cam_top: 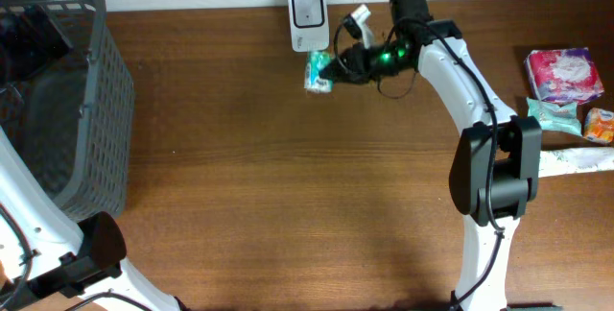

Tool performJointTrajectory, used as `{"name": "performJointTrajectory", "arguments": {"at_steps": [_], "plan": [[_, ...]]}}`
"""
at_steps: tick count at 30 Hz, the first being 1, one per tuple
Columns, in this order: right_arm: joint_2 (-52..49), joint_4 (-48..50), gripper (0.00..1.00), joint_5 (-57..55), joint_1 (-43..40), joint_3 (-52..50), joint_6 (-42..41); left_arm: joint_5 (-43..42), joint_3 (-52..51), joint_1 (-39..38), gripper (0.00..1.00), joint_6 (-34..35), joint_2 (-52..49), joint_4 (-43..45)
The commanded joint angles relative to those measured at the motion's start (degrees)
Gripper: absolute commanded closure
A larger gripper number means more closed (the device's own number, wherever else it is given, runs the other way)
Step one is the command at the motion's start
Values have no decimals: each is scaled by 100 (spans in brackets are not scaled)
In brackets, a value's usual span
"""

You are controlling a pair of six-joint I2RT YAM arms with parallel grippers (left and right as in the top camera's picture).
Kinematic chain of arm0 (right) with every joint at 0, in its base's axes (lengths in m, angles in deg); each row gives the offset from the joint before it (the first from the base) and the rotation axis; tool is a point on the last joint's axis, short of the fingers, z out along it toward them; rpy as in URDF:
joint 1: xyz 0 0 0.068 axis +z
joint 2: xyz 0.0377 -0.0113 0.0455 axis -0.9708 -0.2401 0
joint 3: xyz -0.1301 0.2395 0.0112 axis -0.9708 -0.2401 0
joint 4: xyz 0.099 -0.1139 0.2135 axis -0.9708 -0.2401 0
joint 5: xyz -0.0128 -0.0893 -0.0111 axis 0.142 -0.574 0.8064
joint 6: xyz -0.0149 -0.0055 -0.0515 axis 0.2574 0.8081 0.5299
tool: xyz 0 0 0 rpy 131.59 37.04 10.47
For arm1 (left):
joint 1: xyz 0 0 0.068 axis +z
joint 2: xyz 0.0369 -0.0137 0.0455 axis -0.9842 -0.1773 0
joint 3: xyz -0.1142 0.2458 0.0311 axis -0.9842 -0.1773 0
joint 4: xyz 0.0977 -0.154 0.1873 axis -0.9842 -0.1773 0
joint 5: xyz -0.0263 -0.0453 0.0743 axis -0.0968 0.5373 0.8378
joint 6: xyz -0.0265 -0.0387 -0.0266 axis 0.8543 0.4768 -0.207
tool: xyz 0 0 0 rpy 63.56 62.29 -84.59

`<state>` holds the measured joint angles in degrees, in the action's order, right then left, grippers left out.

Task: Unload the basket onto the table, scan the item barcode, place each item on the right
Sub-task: 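Lift the teal packet up to the scanner face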

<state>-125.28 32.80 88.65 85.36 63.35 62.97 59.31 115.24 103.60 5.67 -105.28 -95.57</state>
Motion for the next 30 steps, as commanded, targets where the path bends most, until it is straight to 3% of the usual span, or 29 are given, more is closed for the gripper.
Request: {"name": "performJointTrajectory", "arguments": {"at_steps": [1,5,19,21,26,27,30], "plan": [[39,415,96,680,7,85,369,-20,4,37,1,-55,107,-2],[39,1462,96,2638,-70,85,542,-20,4,37,1,-55,107,-2],[39,1836,96,2658,-2,85,337,-20,4,37,1,-55,107,-2],[39,1788,96,1552,179,85,-400,-20,4,37,1,-55,107,-2],[39,817,96,-4680,1106,85,-824,-20,4,37,1,-55,107,-2],[39,1010,96,-6234,1338,85,-623,-20,4,37,1,-55,107,-2],[-2,2229,96,-8376,1805,85,2031,-20,4,37,1,-55,107,-2]]}}
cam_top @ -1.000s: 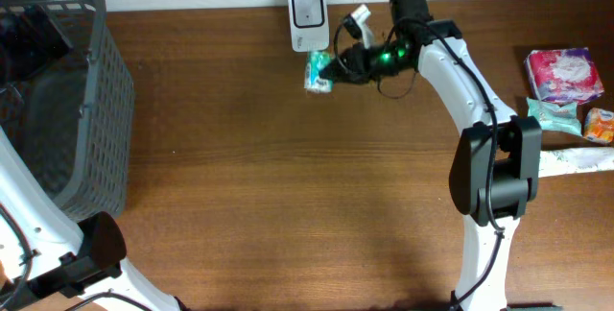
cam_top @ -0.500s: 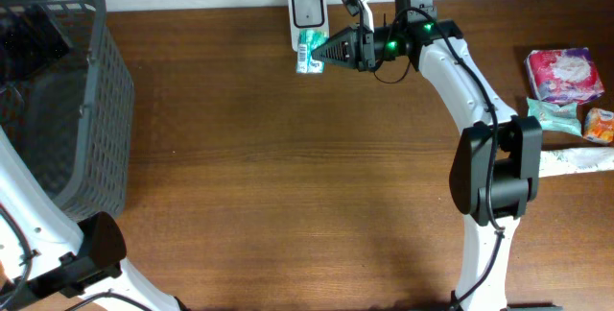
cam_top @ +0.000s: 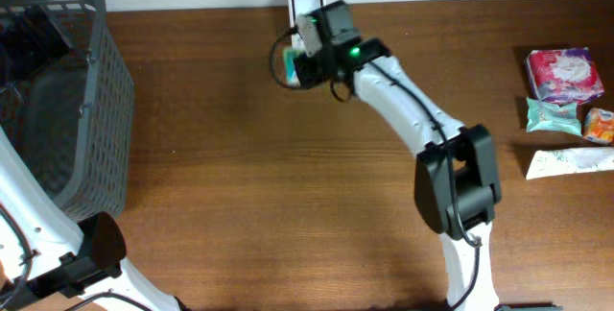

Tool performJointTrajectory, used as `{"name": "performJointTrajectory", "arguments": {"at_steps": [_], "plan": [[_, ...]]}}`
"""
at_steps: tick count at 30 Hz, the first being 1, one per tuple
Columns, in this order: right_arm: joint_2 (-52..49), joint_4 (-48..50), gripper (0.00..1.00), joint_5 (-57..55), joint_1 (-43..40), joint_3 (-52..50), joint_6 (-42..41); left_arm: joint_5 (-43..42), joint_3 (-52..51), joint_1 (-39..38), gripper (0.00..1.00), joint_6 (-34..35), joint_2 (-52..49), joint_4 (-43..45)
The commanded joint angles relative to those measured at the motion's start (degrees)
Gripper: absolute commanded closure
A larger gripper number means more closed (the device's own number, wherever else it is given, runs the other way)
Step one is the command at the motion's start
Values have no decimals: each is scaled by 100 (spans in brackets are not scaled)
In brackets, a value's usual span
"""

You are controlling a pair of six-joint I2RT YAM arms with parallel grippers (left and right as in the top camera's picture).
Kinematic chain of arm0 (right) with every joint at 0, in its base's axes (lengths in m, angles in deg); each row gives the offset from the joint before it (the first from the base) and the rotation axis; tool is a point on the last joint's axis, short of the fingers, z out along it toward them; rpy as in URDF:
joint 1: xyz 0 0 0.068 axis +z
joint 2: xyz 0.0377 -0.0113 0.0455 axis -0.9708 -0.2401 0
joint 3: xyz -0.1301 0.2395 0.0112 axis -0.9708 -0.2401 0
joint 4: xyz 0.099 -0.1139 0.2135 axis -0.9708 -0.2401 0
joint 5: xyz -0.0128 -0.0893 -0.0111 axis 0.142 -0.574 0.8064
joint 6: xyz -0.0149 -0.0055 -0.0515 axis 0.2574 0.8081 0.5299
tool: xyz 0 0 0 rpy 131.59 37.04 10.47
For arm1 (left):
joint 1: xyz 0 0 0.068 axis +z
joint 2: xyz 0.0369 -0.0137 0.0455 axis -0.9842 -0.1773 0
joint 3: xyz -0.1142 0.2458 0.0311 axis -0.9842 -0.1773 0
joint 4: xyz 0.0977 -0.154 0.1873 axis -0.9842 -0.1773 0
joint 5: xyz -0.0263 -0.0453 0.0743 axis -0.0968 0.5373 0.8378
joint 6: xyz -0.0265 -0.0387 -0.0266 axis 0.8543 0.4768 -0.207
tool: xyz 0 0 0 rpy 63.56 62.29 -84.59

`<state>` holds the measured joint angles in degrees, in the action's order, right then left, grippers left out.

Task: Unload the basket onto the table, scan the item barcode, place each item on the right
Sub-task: 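Lift the teal packet up to the scanner face, then carry the teal packet to the far right and set it down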

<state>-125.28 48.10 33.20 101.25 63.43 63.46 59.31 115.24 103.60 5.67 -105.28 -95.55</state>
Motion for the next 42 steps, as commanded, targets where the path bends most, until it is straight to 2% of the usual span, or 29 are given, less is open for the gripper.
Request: {"name": "performJointTrajectory", "arguments": {"at_steps": [1,2,3,7,10,13,17,22,23,25,27,29,31,33,34,36,37,42], "plan": [[-48,1222,96,-3222,280,76,2673,-20,4,37,1,-55,107,-4],[-131,1733,96,-3252,297,76,3161,-20,4,37,1,-55,107,-4],[-256,2170,96,-3257,269,76,3305,-20,4,37,1,-55,107,-4],[-885,3864,96,-3150,39,76,3366,-20,4,37,1,-55,107,-4],[-1084,4579,96,-2820,-83,76,3362,-20,4,37,1,-55,107,-4],[-1132,4658,96,-2785,-131,160,3362,-20,4,37,1,-55,107,-4],[-1134,4269,96,-2072,-199,328,3364,-20,4,37,1,-55,107,-4],[-1255,3661,96,-2120,-321,323,3268,-20,4,37,1,-55,107,-4],[-1255,3652,96,-2225,-345,323,3200,-20,4,37,1,-55,107,-4],[-1154,4113,96,-3644,-404,343,2747,-20,4,37,1,-55,107,-4],[-938,4197,96,-4308,-511,356,2573,-20,4,37,1,-55,107,-4],[-688,3915,96,-4870,-691,356,2131,-20,4,37,1,-55,107,-4],[-409,3117,96,-5578,-1034,356,1119,-20,4,37,1,-55,107,-4],[-140,1681,96,-5729,-1541,356,-142,-20,4,37,1,-55,107,-4],[-2,824,96,-5713,-1884,356,-1043,-20,4,37,1,-55,107,-4],[127,-297,96,-5554,-2415,356,-2153,-20,4,37,1,-55,107,-4],[142,-951,96,-5165,-2841,356,-2417,-20,4,37,1,-55,107,-4],[140,-2334,96,-4033,-4048,354,-2415,-20,4,37,1,-55,107,-4]]}}
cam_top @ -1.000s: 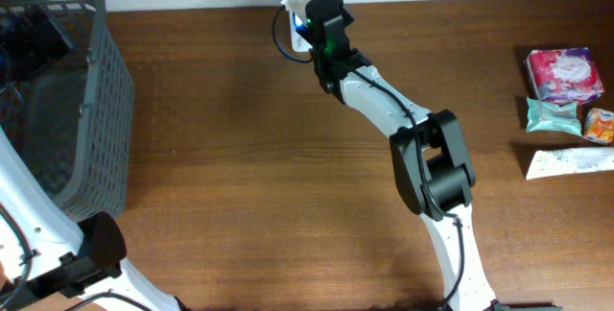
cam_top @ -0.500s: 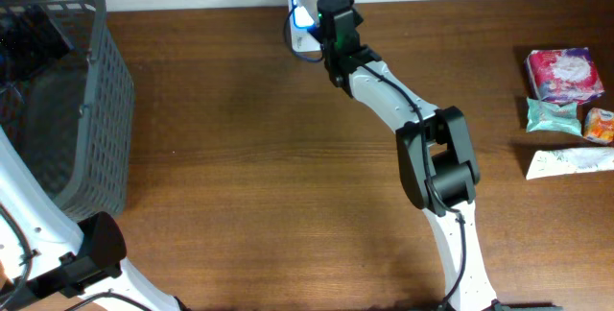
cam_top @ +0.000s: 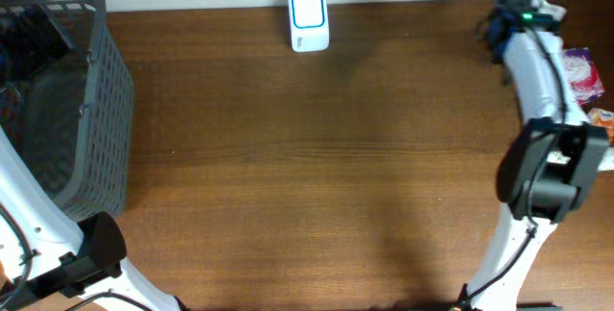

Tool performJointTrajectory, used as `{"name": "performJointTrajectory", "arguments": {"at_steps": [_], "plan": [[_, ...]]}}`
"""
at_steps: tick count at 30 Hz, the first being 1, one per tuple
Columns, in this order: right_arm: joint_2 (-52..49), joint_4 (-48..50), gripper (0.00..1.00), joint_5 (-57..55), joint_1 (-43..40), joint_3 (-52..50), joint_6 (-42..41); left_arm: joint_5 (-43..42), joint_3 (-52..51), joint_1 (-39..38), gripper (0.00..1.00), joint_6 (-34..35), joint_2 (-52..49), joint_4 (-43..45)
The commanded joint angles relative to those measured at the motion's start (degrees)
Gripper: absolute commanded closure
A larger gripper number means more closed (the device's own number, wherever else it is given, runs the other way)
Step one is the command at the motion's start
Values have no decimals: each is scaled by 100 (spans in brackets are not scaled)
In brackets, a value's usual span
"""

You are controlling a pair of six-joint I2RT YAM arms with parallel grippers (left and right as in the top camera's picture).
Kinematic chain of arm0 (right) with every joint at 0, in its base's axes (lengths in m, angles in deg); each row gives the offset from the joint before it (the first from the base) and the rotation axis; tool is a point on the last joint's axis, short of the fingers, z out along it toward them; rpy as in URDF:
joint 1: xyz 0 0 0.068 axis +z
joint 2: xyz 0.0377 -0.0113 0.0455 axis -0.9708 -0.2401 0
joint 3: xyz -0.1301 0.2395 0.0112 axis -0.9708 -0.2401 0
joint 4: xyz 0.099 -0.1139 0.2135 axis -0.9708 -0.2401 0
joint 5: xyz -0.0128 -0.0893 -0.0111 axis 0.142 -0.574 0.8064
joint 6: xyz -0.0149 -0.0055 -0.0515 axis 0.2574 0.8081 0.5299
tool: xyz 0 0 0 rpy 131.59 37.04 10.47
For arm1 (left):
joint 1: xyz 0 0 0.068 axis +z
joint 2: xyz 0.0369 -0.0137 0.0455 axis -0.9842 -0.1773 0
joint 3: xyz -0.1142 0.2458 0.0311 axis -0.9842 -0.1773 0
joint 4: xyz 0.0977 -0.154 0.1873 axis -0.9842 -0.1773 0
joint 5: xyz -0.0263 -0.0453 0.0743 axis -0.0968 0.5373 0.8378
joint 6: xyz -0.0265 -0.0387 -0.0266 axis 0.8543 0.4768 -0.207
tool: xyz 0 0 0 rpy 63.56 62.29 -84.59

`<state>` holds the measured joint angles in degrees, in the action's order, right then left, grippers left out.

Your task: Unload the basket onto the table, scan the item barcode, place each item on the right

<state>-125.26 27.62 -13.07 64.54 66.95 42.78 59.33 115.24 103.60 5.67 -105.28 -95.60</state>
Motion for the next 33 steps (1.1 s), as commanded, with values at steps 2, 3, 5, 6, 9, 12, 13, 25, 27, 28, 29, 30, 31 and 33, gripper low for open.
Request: {"name": "performJointTrajectory", "arguments": {"at_steps": [2,3,5,6,9,12,13,25,27,28,29,30,31,33], "plan": [[138,-562,96,695,-684,2,-348,-22,4,37,1,-55,107,0],[138,-706,92,691,-876,2,-345,-22,4,37,1,-55,107,0],[138,-809,81,691,-1095,2,-345,-22,4,37,1,-55,107,0],[138,-815,78,691,-1172,2,-345,-22,4,37,1,-55,107,0],[146,-890,1,660,-1287,4,15,-22,4,37,1,-55,107,0],[415,-1104,1,531,-1257,4,11,-22,4,37,1,-55,107,0],[575,-1134,1,535,-1231,4,-4,-22,4,37,1,-55,107,0],[5536,-1996,1,1362,796,-1674,-321,-22,4,37,1,-55,107,0],[6238,-2083,1,1917,1228,-2354,-321,-22,4,37,1,-52,107,0],[6511,-2135,1,2216,1392,-2616,-319,-22,4,37,1,-52,107,0],[6907,-2236,1,2549,1617,-3038,-319,-22,4,37,1,-52,107,0],[7093,-2343,1,2634,1705,-3222,-323,-22,4,37,1,-55,107,0],[7313,-2581,1,2800,1764,-3412,-323,-22,4,37,1,-55,107,0],[7464,-3215,1,3351,1762,-3467,-323,-22,4,37,1,-55,107,0]]}}
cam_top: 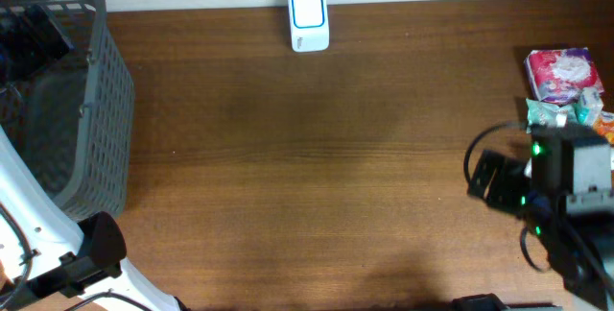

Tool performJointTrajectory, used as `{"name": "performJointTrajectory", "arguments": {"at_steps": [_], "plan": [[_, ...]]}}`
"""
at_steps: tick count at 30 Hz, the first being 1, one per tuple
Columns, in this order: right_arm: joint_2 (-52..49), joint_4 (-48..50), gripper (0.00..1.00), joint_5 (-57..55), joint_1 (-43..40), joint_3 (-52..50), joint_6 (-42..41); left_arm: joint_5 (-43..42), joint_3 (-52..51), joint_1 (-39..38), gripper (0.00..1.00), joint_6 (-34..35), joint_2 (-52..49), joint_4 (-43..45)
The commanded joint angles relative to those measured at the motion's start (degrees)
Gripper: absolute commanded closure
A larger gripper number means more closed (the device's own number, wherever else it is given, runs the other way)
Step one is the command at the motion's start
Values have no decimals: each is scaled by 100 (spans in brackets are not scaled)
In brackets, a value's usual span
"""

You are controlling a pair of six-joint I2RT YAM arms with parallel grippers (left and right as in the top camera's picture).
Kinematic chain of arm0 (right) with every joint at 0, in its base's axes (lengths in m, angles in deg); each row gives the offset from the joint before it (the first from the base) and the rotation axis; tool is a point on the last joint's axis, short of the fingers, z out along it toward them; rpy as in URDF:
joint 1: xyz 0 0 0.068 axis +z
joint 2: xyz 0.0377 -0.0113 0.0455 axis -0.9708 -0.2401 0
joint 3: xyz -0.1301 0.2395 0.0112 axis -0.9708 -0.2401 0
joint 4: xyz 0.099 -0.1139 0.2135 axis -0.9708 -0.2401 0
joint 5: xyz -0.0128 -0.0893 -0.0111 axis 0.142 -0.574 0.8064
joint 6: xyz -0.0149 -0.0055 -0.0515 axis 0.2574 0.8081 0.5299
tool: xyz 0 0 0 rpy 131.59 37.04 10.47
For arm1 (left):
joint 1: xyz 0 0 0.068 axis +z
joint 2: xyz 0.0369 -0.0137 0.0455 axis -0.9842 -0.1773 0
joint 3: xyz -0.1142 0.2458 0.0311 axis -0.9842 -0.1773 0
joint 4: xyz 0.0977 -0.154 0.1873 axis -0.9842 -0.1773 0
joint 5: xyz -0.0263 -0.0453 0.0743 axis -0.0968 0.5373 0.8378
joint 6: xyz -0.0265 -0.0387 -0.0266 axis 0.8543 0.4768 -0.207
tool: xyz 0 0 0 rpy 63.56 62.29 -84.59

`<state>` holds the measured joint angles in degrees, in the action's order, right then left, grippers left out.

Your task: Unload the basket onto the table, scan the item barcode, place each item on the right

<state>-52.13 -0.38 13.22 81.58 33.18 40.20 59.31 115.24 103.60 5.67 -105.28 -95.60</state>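
The white barcode scanner (309, 20) stands at the back edge of the table with nothing in front of it. My right arm (561, 191) is folded low at the right front, its dark end (494, 179) pointing left. Its fingers are hidden, so whether they are open or hold anything does not show. Beside the arm lie a pink pack (564, 73) and a teal pack (547, 113), with a second small greenish item (587, 107) next to them. Only the left arm's lower links (91, 244) show at the bottom left; its gripper is out of view.
A tall grey mesh basket (91, 109) fills the left side of the table. An orange packet (602, 125) peeks out at the right edge, partly under my right arm. Brown tabletop (317, 177) stretches between basket and arm.
My right arm was stretched to the back right corner; now it is folded down at the right front, covering the white tube that lay there. The scanner and basket have not moved.
My right gripper first held a small teal packet just right of the scanner. Then it held the packet directly in front of the scanner. Then the arm was at the back right corner, the scanner left bare. Now the arm sits folded at the right front.
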Motion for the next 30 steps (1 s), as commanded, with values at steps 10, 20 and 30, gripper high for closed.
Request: {"name": "performJointTrajectory", "arguments": {"at_steps": [10,20,30], "plan": [[144,-1281,1,1224,57,-92,-24,-20,4,37,1,-55,107,0],[151,-1211,1,1467,57,-105,-22,-20,4,37,1,-55,107,0],[387,-1213,1,1572,57,-105,-20,-20,4,37,1,-55,107,0]]}}
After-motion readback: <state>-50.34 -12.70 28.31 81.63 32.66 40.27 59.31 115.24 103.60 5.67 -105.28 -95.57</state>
